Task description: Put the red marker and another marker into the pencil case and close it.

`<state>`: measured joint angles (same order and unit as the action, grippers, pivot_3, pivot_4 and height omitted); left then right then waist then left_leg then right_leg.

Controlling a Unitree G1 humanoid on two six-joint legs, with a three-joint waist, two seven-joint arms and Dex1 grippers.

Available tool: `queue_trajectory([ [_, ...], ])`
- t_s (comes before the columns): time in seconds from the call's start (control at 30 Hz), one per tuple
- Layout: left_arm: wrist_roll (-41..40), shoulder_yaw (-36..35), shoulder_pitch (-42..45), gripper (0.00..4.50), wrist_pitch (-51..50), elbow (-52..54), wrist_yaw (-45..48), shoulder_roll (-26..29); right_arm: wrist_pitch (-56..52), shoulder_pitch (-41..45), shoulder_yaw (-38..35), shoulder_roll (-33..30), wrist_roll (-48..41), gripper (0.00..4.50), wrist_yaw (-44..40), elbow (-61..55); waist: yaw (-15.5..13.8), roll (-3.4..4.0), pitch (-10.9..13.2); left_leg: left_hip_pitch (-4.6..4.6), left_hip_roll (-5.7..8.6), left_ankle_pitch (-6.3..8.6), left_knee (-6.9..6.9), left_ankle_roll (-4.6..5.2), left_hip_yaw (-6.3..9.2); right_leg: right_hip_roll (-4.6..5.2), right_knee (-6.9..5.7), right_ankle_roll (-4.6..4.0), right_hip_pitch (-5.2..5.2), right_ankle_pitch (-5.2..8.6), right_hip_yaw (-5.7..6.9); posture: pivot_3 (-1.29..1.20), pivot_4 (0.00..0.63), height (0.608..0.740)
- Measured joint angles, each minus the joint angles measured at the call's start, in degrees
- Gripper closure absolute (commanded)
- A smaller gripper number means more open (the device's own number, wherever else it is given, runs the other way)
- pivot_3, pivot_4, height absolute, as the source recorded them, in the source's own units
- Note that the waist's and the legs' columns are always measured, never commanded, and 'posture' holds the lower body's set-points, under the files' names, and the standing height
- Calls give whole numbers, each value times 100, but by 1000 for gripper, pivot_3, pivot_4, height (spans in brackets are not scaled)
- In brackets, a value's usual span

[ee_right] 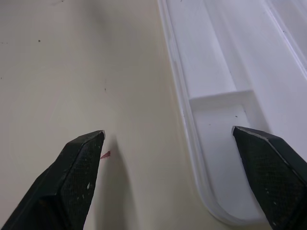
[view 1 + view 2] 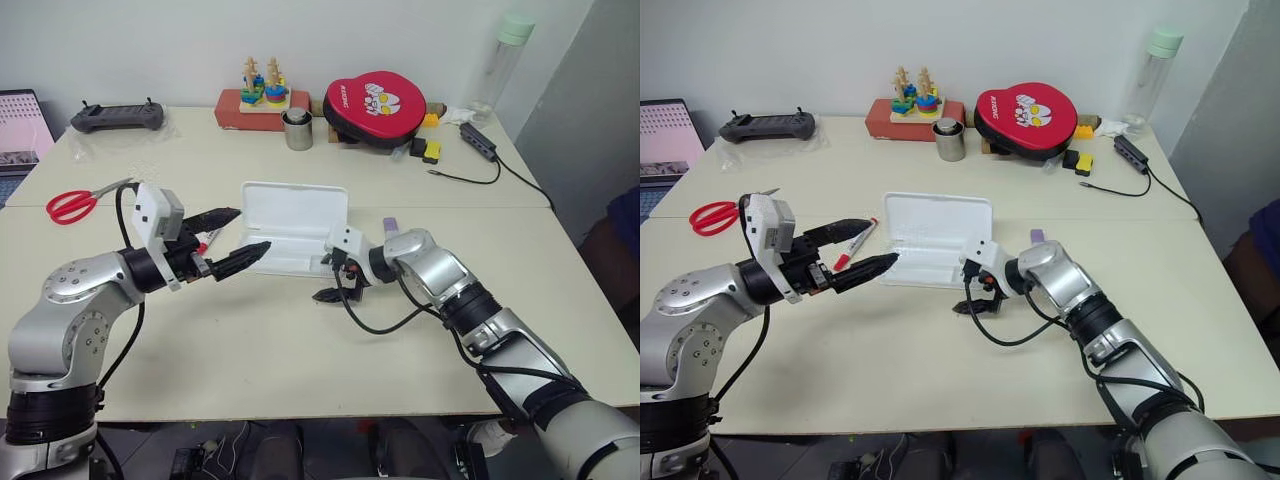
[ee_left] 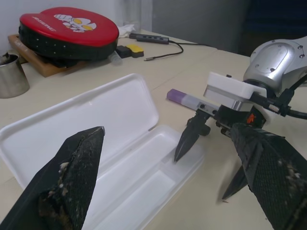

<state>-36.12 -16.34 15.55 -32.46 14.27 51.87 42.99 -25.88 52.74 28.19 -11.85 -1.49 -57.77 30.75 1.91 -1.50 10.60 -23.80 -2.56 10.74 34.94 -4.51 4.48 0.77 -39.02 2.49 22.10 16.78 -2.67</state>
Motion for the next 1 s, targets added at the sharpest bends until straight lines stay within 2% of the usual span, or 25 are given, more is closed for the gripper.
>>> queue_trajectory([
  [0.03, -7, -5, -6, 0, -5, 21, -1, 2, 54, 34, -1, 21, 40, 502, 36, 85, -5, 0, 0, 0, 0, 0, 0, 0, 0, 0, 0, 0, -1, 0, 0, 0, 150, 740],
  [0.13, -30, -39, -31, 0, -18, 101, -4, 61, 265, 151, -20, 113, 159, 1307, 157, 385, 0, -2, -1, 3, -1, 0, 1, 0, 0, -1, 0, -2, -1, -1, -1, 0, 150, 740],
  [0.2, -44, -93, -47, 0, -22, 110, -15, 67, 318, 187, -105, 149, 223, 1680, 177, 509, -1, -2, -1, 4, -4, -1, 1, -1, 0, -4, -2, -5, -1, -3, -1, 0, 150, 740],
  [0.57, -109, -103, -107, 0, -86, 122, -110, 73, 426, 172, -193, 128, 323, 4470, 78, 544, -4, -2, -1, 3, -4, -1, -2, -1, 1, -5, -1, -7, 0, -4, -1, 0, 150, 740],
  [0.8, -114, -104, -108, 0, -92, 117, -91, 198, 425, 9, -229, 37, 366, 4489, -42, 246, -4, -2, -1, 2, -4, -1, -2, -1, 0, -5, 2, -8, -1, -3, -2, 0, 150, 740],
  [1.0, -139, -351, -359, 0, -112, 103, 4, 433, 21, -834, -157, -638, 162, 4489, -814, -1547, -4, 0, 0, -5, -5, 1, -12, 0, 1, -4, 2, -13, 7, 0, 1, 0, 150, 740],
])
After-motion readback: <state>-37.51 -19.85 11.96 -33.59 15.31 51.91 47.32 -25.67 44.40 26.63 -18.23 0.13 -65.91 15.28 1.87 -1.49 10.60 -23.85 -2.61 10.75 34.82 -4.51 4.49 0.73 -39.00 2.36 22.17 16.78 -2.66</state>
